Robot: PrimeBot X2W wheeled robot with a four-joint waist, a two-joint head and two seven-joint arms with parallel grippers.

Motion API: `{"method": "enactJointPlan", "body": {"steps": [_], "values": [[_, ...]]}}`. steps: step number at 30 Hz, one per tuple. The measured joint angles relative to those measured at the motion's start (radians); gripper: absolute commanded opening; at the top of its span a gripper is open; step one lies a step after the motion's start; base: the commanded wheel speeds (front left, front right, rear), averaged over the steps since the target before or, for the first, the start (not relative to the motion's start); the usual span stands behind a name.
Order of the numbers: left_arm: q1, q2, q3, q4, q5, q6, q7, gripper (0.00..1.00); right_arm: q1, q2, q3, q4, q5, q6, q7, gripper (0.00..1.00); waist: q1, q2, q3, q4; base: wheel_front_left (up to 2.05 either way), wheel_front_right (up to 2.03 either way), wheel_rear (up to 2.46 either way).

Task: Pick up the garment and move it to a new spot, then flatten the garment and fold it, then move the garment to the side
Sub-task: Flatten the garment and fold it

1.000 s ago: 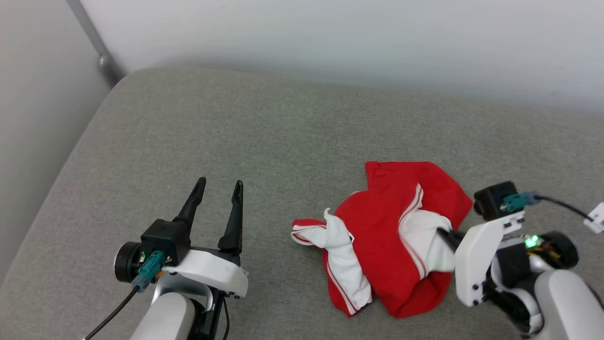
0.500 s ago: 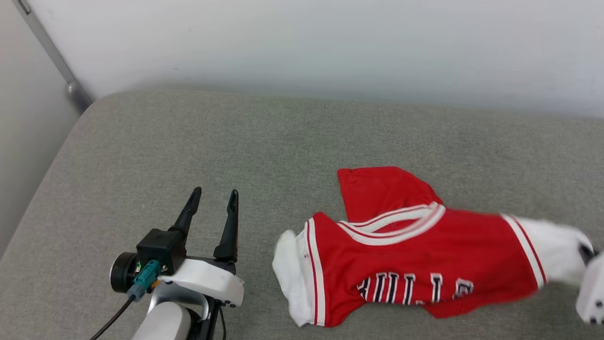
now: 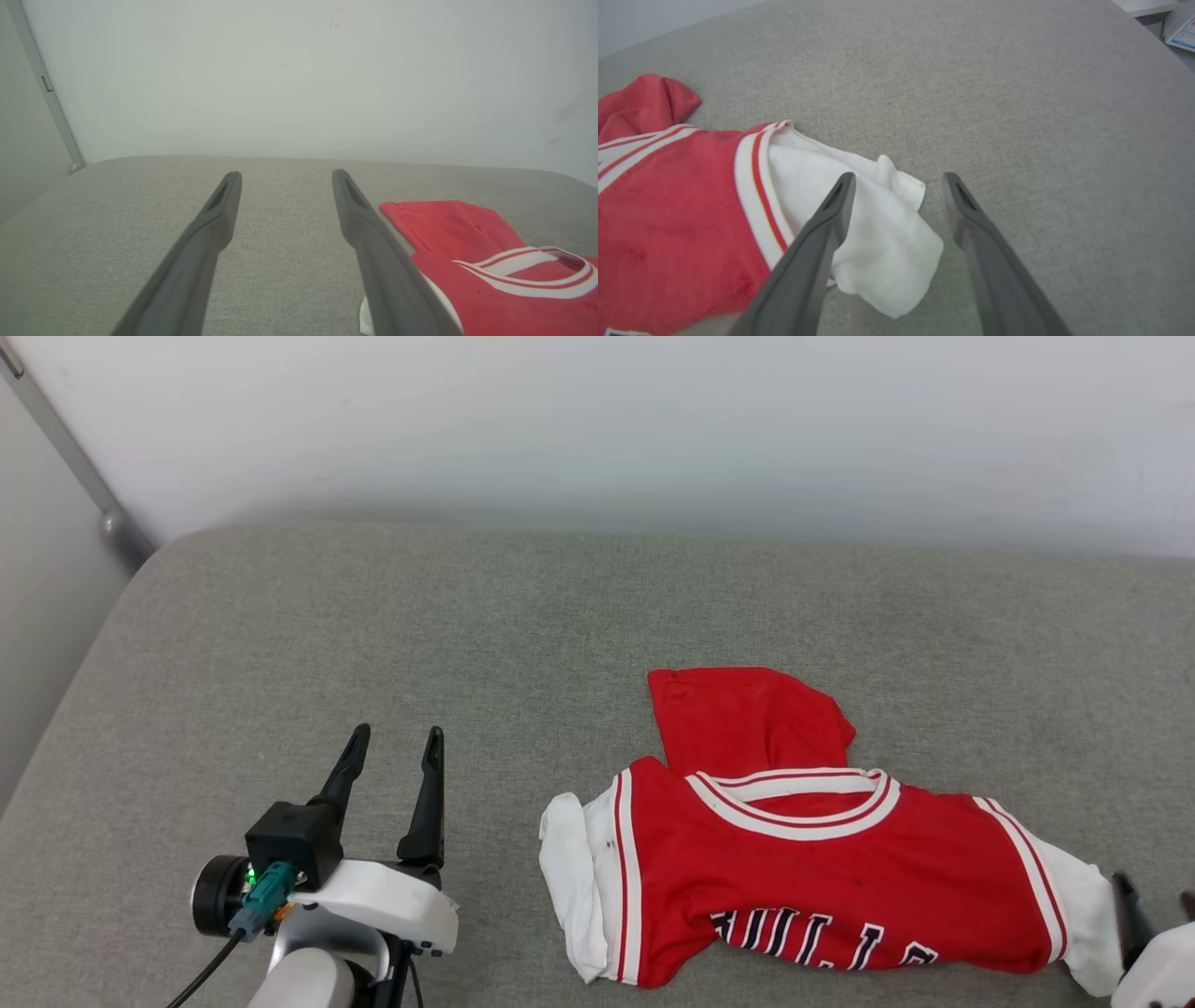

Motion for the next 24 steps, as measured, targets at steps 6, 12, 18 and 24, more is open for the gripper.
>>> {"method": "enactJointPlan", "body": {"steps": [6, 12, 18, 24], "values": [[0.024, 0.016, 0.01, -0.016, -0.007, 0.023, 0.021, 1.0, -0.027, -0.001, 0.002, -0.074, -0.06, 0.0, -0.217, 1.0, 0.0, 0.0, -0.028, -0.009, 0.0, 0.0, 0.0], [0.049, 0.032, 0.018, -0.031, -0.009, 0.044, 0.044, 1.0, -0.008, 0.02, 0.118, -0.177, -0.102, 0.0, -0.311, 1.0, 0.0, 0.0, -0.05, -0.018, 0.0, 0.0, 0.0], [0.071, 0.044, 0.018, -0.052, -0.009, 0.06, 0.075, 1.0, 0.066, 0.042, 0.235, -0.288, -0.108, 0.0, -0.319, 1.0, 0.0, 0.0, -0.064, -0.025, 0.0, 0.0, 0.0], [0.081, 0.063, 0.012, -0.063, -0.01, 0.067, 0.114, 1.0, 0.136, 0.053, 0.304, -0.374, -0.107, 0.0, -0.299, 1.0, -0.0001, 0.0, -0.068, -0.047, 0.0, 0.0, 0.0]]}}
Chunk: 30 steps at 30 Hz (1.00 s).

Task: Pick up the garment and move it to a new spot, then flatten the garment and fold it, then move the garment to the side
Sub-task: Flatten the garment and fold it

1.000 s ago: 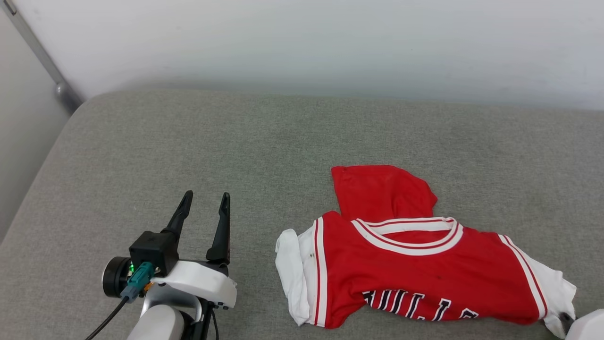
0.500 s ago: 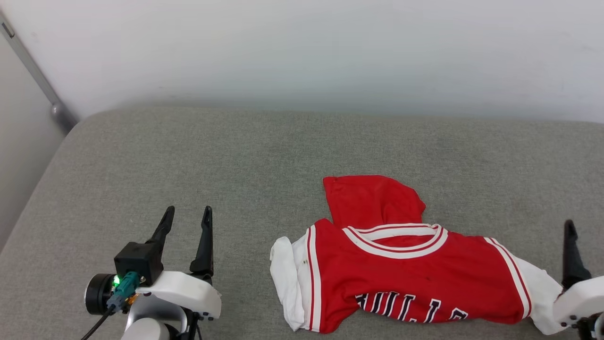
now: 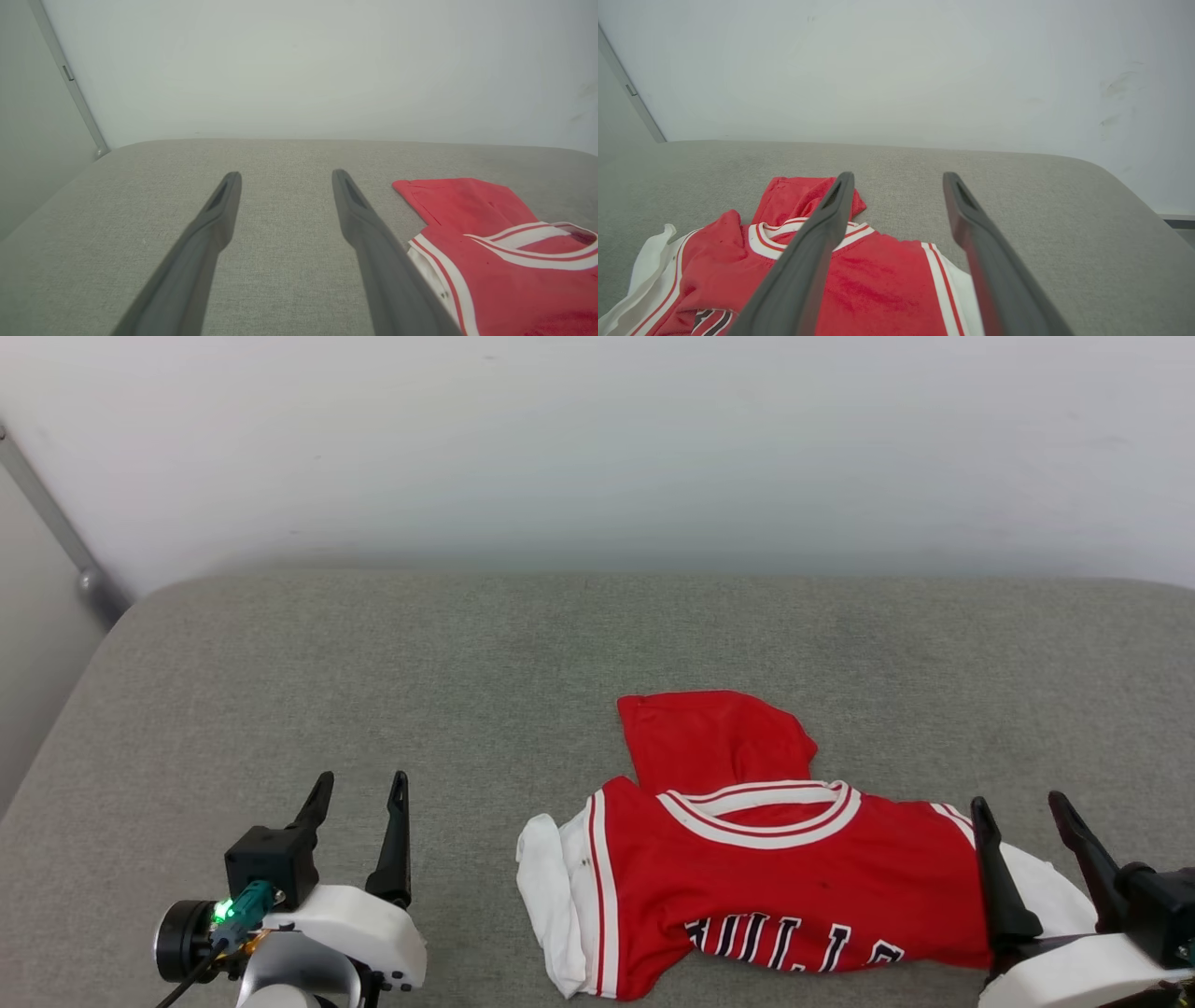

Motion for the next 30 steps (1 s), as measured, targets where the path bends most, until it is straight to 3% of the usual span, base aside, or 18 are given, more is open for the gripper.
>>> {"method": "enactJointPlan", "body": {"steps": [3, 5, 10, 11, 14, 21, 28, 29, 30], "values": [[-0.008, 0.007, -0.023, 0.001, 0.005, -0.008, 0.03, 1.0, 0.008, 0.002, 0.033, -0.034, 0.007, 0.0, 0.007, 1.0, 0.0001, 0.0, 0.002, -0.019, 0.0, 0.0, 0.0], [-0.035, 0.009, -0.053, 0.007, 0.006, -0.036, 0.067, 1.0, 0.014, 0.002, 0.045, -0.05, 0.009, 0.0, 0.016, 1.0, 0.0, 0.0, 0.006, -0.032, 0.0, 0.0, 0.0], [-0.135, 0.028, -0.139, 0.051, 0.0, -0.145, 0.218, 1.0, 0.015, 0.003, 0.07, -0.07, 0.015, 0.0, 0.031, 1.0, 0.0, 0.0, 0.028, -0.064, 0.0, 0.0, 0.0], [-0.166, 0.038, -0.166, 0.078, -0.016, -0.187, 0.296, 1.0, 0.01, 0.003, 0.073, -0.071, 0.016, 0.0, 0.033, 1.0, 0.0001, 0.0, 0.038, -0.078, 0.0, 0.0, 0.0], [-0.203, 0.058, -0.205, 0.12, -0.033, -0.233, 0.419, 1.0, 0.0, 0.003, 0.082, -0.073, 0.017, 0.0, 0.033, 1.0, 0.0001, 0.0, 0.058, -0.097, 0.0, 0.0, 0.0], [-0.243, 0.101, -0.258, 0.191, -0.081, -0.276, 0.597, 1.0, -0.026, 0.003, 0.105, -0.068, 0.017, 0.0, 0.019, 1.0, 0.0001, 0.0, 0.114, -0.14, 0.0, 0.0, 0.0], [-0.272, 0.118, -0.289, 0.226, -0.153, -0.286, 0.763, 1.0, -0.052, 0.004, 0.107, -0.042, 0.029, 0.0, 0.0, 1.0, 0.0, 0.0, 0.16, -0.179, 0.0, 0.0, 0.0], [-0.276, 0.119, -0.29, 0.225, -0.168, -0.286, 0.783, 0.96, -0.056, 0.004, 0.107, -0.039, 0.031, 0.0, -0.003, 1.0, 0.0, 0.0, 0.163, -0.183, 0.0, 0.0, 0.0], [-0.276, 0.12, -0.29, 0.224, -0.18, -0.286, 0.798, 0.47, -0.058, 0.004, 0.105, -0.036, 0.035, 0.0, -0.003, 1.0, 0.0, 0.0, 0.165, -0.186, 0.0, 0.0, 0.0]]}}
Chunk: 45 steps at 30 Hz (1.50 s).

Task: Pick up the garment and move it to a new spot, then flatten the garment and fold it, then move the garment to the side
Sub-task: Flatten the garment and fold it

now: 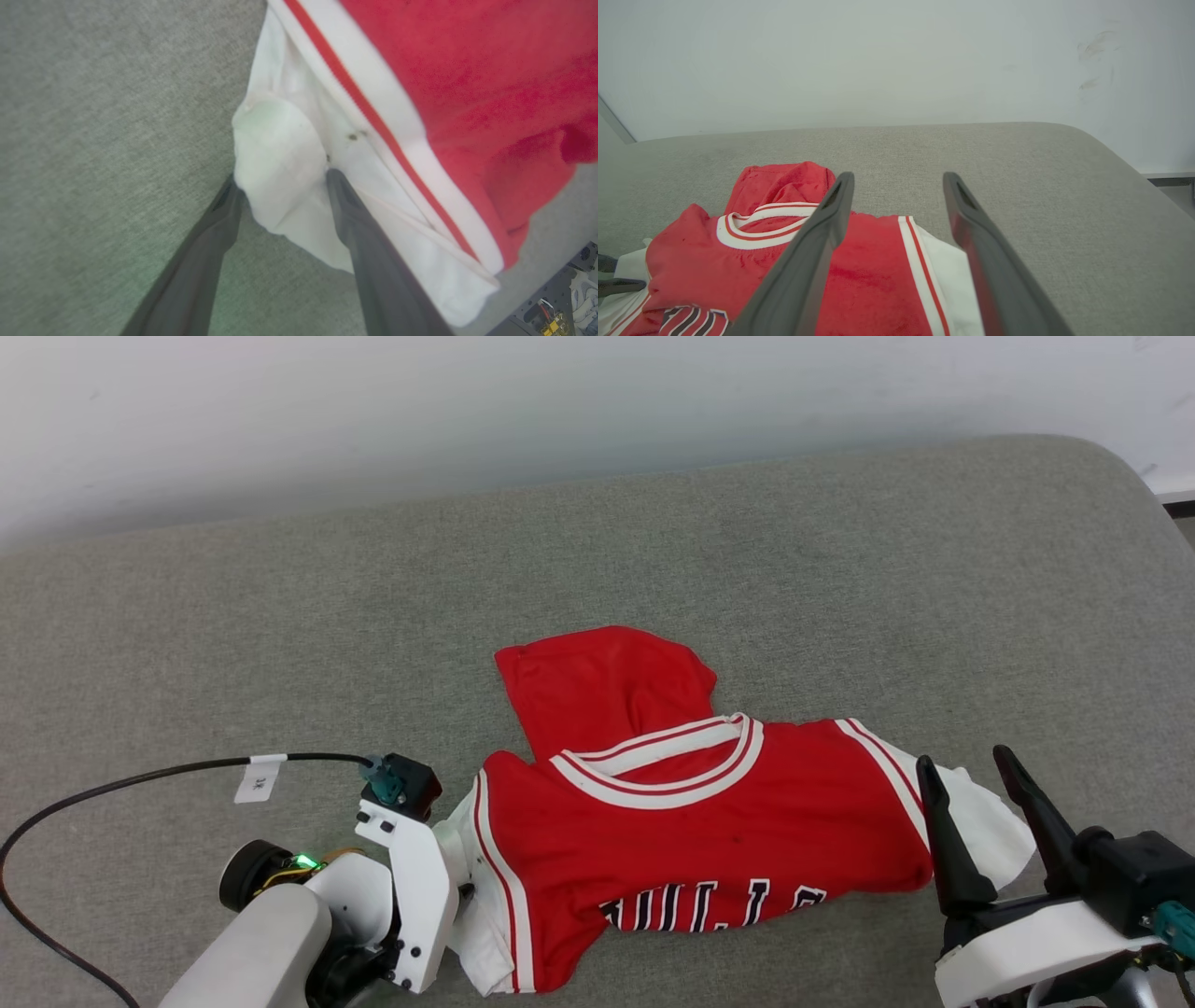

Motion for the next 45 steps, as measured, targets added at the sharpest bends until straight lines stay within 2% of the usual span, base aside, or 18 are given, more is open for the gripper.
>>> {"method": "enactJointPlan", "body": {"steps": [1, 2, 4, 7, 14, 20, 27, 35, 36, 37, 38, 45], "values": [[0.0, 0.002, 0.0, -0.005, -0.008, 0.0, 0.011, 0.21, -0.001, 0.0, -0.002, 0.003, 0.002, 0.0, 0.0, 1.0, 0.0, 0.0, 0.002, -0.002, 0.0, 0.0, 0.0], [0.0, 0.004, 0.0, -0.008, -0.014, 0.0, 0.014, 0.0, -0.001, 0.0, -0.008, 0.007, 0.004, 0.0, 0.0, 1.0, 0.0, 0.0, 0.002, -0.003, 0.0, 0.0, 0.0], [0.004, 0.002, 0.0, -0.012, -0.017, 0.002, 0.002, 0.0, -0.004, 0.0, -0.022, 0.014, 0.015, 0.0, 0.006, 1.0, 0.0, 0.0, -0.001, -0.002, 0.0, 0.0, 0.0], [0.033, -0.009, 0.006, -0.017, 0.011, 0.036, -0.081, 0.0, -0.01, 0.0, -0.059, 0.037, 0.043, 0.0, 0.021, 1.0, 0.0, 0.0, -0.012, 0.006, 0.0, 0.0, 0.0], [0.054, -0.03, 0.054, -0.056, 0.036, 0.103, -0.258, 0.0, -0.051, -0.022, -0.191, 0.198, 0.111, 0.0, 0.139, 1.0, 0.0, 0.0, -0.039, 0.037, 0.0, 0.0, 0.0], [0.056, -0.036, 0.069, -0.149, 0.058, 0.124, -0.34, 0.0, -0.142, -0.09, -0.261, 0.351, 0.174, 0.0, 0.348, 1.0, 0.0001, 0.0, -0.031, 0.07, 0.0, 0.0, 0.0], [0.034, -0.041, 0.057, -0.237, 0.08, 0.127, -0.361, 0.0, -0.27, -0.163, -0.235, 0.464, 0.218, 0.0, 0.627, 1.0, 0.0001, 0.0, 0.014, 0.105, 0.0, 0.0, 0.0], [0.028, -0.042, 0.046, -0.257, 0.083, 0.123, -0.36, 0.0, -0.332, -0.173, -0.215, 0.525, 0.256, 0.0, 0.825, 1.0, 0.0001, 0.0, 0.067, 0.142, 0.0, 0.0, 0.0], [0.028, -0.041, 0.046, -0.257, 0.08, 0.123, -0.361, 0.0, -0.336, -0.174, -0.221, 0.53, 0.262, -0.001, 0.839, 0.57, 0.0001, 0.0, 0.071, 0.146, 0.0, 0.0, 0.0], [0.028, -0.041, 0.047, -0.257, 0.078, 0.123, -0.361, 0.0, -0.338, -0.174, -0.225, 0.532, 0.267, -0.001, 0.849, 0.22, 0.0001, 0.0, 0.075, 0.148, 0.0, 0.0, 0.0], [0.027, -0.04, 0.046, -0.255, 0.078, 0.123, -0.361, 0.0, -0.34, -0.175, -0.227, 0.532, 0.267, -0.001, 0.854, 0.0, 0.0001, 0.0, 0.078, 0.151, 0.0, 0.0, 0.0], [0.016, -0.022, 0.054, -0.248, 0.078, 0.12, -0.37, 0.0, -0.339, -0.184, -0.22, 0.515, 0.266, 0.0, 0.83, 0.0, 0.0001, 0.0, 0.066, 0.156, 0.0, 0.0, 0.0]]}}
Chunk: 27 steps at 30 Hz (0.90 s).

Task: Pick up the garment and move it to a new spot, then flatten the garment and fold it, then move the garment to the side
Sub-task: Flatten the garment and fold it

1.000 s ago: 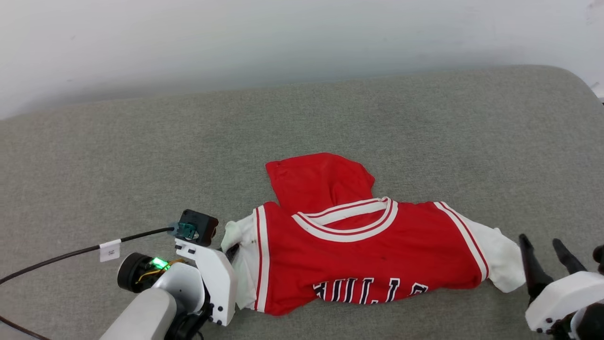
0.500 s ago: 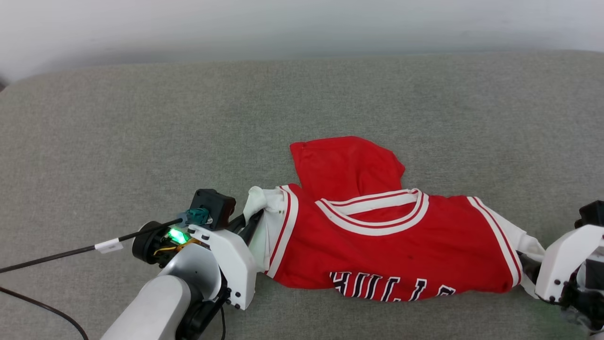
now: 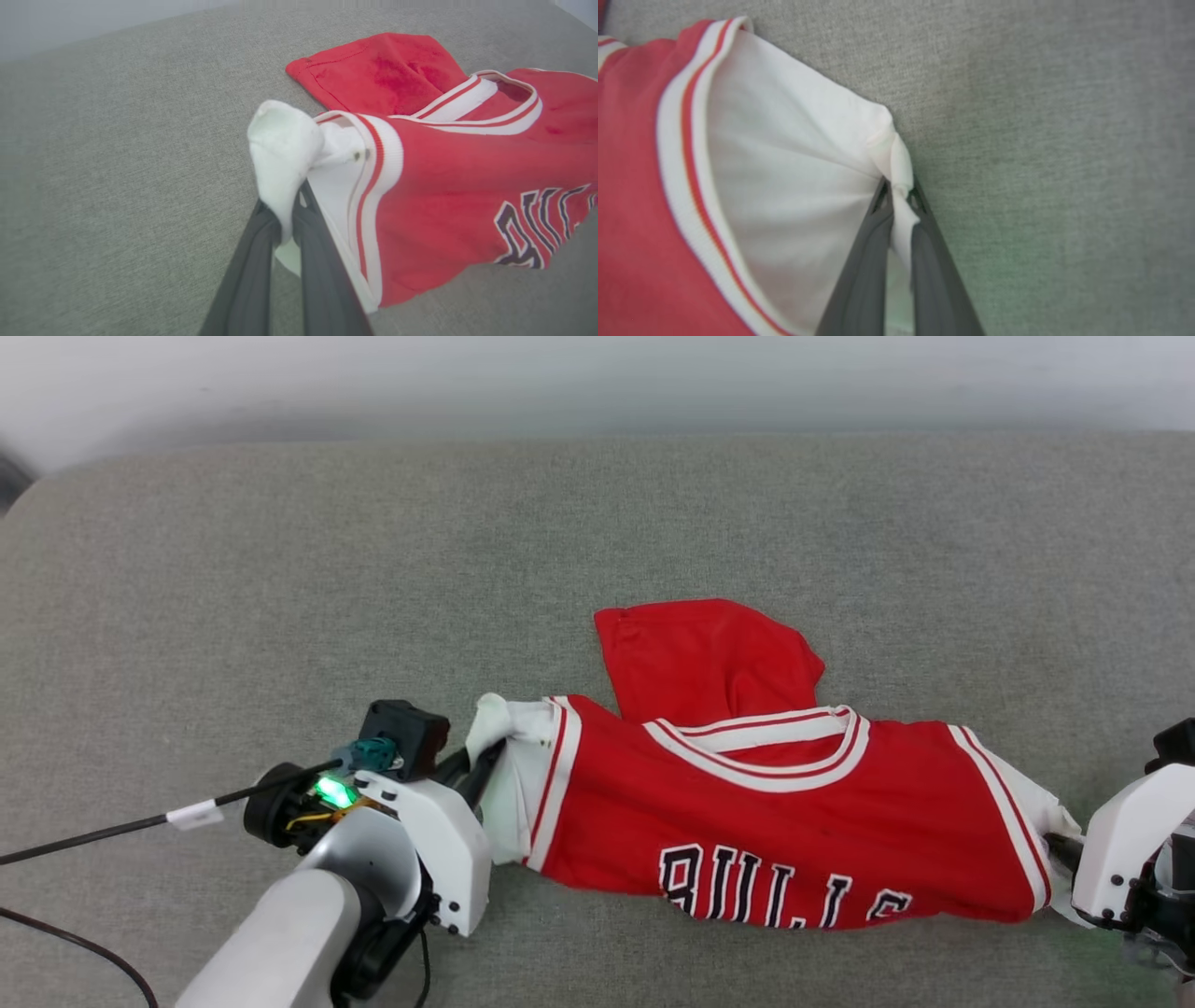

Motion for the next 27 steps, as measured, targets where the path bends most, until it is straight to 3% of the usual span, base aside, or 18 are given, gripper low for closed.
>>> {"method": "enactJointPlan", "body": {"steps": [12, 19, 27], "values": [[-0.088, 0.043, 0.093, 0.038, 0.024, 0.061, -0.064, 0.0, -0.058, -0.062, 0.056, -0.183, -0.076, 0.0, -0.151, 0.0, 0.0, 0.0, -0.134, -0.014, 0.0, 0.0, 0.0], [-0.252, 0.043, 0.138, 0.102, 0.018, 0.066, -0.068, 0.0, -0.201, -0.1, 0.105, -0.211, -0.108, 0.001, -0.179, 0.0, -0.0001, 0.0, -0.193, -0.027, 0.0, 0.0, 0.0], [-0.549, 0.034, 0.18, 0.278, 0.029, 0.031, -0.118, 0.0, -0.489, -0.141, 0.169, -0.144, -0.142, 0.001, -0.233, 0.0, -0.0001, 0.0, -0.14, -0.031, 0.0, 0.0, 0.0]]}}
